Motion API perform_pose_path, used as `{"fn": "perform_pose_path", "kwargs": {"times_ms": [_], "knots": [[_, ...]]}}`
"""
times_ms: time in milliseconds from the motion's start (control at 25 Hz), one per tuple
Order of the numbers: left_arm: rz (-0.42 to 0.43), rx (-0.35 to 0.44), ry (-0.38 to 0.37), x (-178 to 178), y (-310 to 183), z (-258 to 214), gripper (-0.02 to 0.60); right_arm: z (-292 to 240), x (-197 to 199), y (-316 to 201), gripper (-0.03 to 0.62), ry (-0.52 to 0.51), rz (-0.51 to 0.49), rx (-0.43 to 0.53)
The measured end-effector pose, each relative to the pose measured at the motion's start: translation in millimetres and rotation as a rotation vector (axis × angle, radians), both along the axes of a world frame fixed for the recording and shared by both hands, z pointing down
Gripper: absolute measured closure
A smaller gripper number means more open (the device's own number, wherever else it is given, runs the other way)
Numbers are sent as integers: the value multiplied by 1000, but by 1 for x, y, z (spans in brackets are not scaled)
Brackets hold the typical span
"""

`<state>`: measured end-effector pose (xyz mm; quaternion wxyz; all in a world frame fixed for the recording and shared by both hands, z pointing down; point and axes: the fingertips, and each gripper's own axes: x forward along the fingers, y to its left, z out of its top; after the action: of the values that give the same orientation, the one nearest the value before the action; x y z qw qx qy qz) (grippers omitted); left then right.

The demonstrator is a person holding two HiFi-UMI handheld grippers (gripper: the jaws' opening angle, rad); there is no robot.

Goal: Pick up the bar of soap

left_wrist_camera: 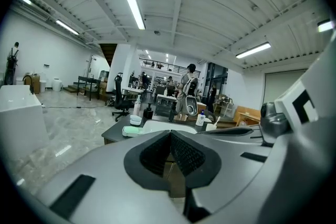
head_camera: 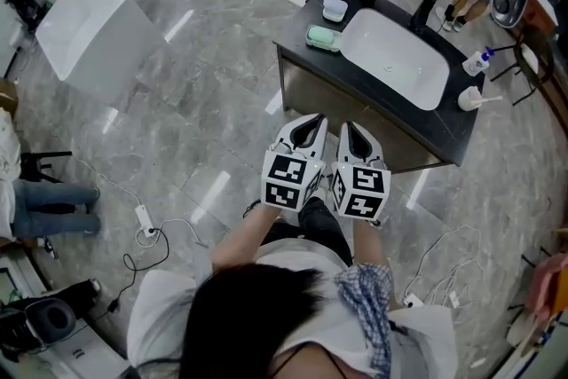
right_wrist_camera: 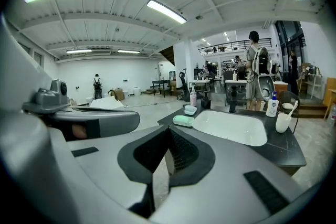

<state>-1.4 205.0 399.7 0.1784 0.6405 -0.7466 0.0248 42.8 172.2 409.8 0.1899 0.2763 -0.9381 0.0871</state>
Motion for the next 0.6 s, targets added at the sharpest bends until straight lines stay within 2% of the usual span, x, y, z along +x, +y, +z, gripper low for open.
{"fn": "perform_pose_path", "kwargs": {"times_ms": [160, 600], "knots": [[-12, -29, -6, -1, -15, 4, 571, 3, -2, -15, 580, 10, -14, -3], [-56, -35, 15, 0, -59, 10, 571, 8, -1, -59, 580, -10, -64, -37]]}}
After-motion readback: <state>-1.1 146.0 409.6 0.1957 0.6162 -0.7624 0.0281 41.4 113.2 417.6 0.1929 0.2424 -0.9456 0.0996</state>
